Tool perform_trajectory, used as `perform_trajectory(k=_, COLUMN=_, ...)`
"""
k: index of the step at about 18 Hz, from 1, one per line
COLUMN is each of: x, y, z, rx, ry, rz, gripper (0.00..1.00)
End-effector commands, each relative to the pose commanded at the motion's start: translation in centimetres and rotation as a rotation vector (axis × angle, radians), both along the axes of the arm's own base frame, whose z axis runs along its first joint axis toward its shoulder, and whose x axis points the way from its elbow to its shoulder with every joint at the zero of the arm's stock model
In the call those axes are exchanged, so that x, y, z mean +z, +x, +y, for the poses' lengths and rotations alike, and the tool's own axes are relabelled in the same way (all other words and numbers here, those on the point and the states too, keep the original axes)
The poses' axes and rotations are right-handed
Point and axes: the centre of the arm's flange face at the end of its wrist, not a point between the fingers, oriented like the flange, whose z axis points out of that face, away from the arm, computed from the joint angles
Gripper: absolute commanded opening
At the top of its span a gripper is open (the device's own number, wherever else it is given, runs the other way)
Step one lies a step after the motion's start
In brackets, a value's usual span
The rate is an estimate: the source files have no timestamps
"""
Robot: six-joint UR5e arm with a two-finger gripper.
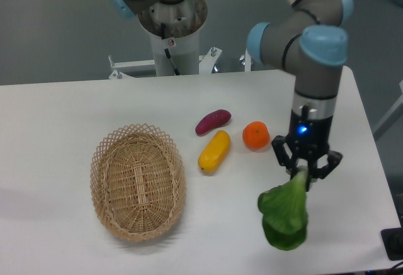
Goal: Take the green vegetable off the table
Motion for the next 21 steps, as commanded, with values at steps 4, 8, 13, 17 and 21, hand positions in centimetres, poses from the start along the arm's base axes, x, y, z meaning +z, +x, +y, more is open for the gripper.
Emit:
perform_trajectory(k=4, x=0.51, y=-0.26, z=-0.41, rx=0.006, ry=0.015, rz=-0.001, gripper=0.32)
perform_trajectory(k=8, x=0.5, y=-0.25, z=-0.4, rx=0.005, ry=0.016, rz=-0.003, gripper=0.32)
perform_trajectory(k=13, x=0.44, y=-0.16, z=-0.33, rx=0.004, ry=0.016, rz=-0.003, gripper=0.32)
perform_trajectory(k=17, x=0.34, y=-0.14, z=-0.34, rx=0.004, ry=0.015, rz=-0.005, gripper=0.32)
perform_trajectory(k=21, x=0.27, y=-0.12, z=-0.35, rx=0.004, ry=0.014, rz=-0.007, gripper=0.32)
